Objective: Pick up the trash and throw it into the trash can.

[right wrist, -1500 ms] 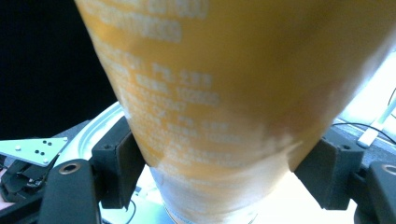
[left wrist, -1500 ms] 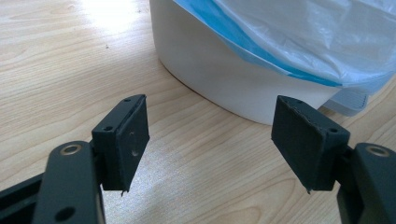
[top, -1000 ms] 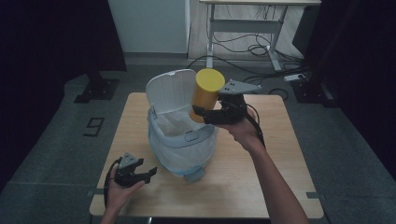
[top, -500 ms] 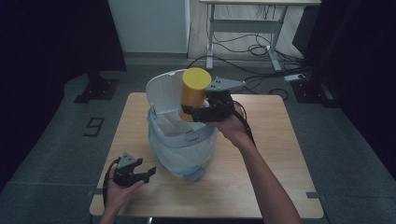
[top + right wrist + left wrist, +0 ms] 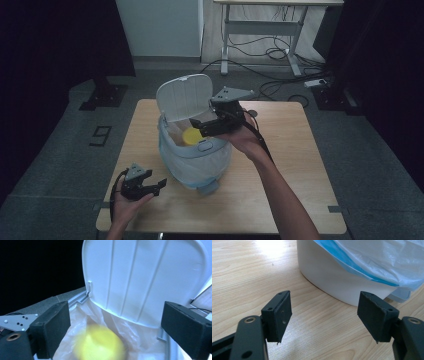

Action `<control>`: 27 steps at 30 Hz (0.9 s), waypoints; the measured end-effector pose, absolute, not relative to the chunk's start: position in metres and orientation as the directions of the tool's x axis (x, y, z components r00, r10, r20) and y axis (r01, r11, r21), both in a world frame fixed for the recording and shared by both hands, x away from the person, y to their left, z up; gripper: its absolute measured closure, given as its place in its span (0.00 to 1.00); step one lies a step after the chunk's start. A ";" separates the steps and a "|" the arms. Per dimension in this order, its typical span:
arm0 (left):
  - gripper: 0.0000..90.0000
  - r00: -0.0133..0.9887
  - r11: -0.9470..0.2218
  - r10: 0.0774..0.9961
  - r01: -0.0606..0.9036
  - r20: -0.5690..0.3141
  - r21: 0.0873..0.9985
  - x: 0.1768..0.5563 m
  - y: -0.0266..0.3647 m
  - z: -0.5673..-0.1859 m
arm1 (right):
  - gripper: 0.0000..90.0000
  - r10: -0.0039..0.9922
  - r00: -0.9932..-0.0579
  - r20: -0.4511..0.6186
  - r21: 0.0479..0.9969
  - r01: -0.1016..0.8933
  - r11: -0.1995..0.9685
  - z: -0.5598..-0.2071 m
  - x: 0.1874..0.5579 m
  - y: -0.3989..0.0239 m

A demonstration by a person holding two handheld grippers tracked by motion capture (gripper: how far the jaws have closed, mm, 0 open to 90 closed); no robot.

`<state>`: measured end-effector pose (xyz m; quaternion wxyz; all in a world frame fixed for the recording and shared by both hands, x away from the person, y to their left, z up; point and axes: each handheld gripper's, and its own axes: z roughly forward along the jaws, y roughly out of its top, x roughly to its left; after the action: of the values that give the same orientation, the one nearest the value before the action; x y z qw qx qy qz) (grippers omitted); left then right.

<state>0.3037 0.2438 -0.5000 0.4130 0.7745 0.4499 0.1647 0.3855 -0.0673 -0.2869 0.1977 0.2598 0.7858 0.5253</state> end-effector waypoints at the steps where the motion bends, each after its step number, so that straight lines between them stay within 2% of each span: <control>1: 0.31 0.541 -0.255 0.833 0.561 -0.116 0.788 0.304 0.244 -0.500 | 0.07 0.618 -0.785 -0.041 0.928 0.200 0.315 -0.287 0.385 -0.070; 12: 0.31 0.537 -0.258 0.836 0.561 -0.109 0.786 0.303 0.243 -0.500 | 0.12 0.629 -0.776 -0.043 0.938 0.186 0.293 -0.294 0.365 -0.116; 27: 0.31 0.533 -0.259 0.839 0.564 -0.106 0.784 0.303 0.242 -0.501 | 0.17 0.692 -0.722 -0.030 0.940 0.215 0.266 -0.340 0.338 -0.181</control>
<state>0.3034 0.2423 -0.5008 0.4070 0.7751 0.4527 0.1691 0.3385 -0.1814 -0.3400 0.2257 0.2972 0.7628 0.5281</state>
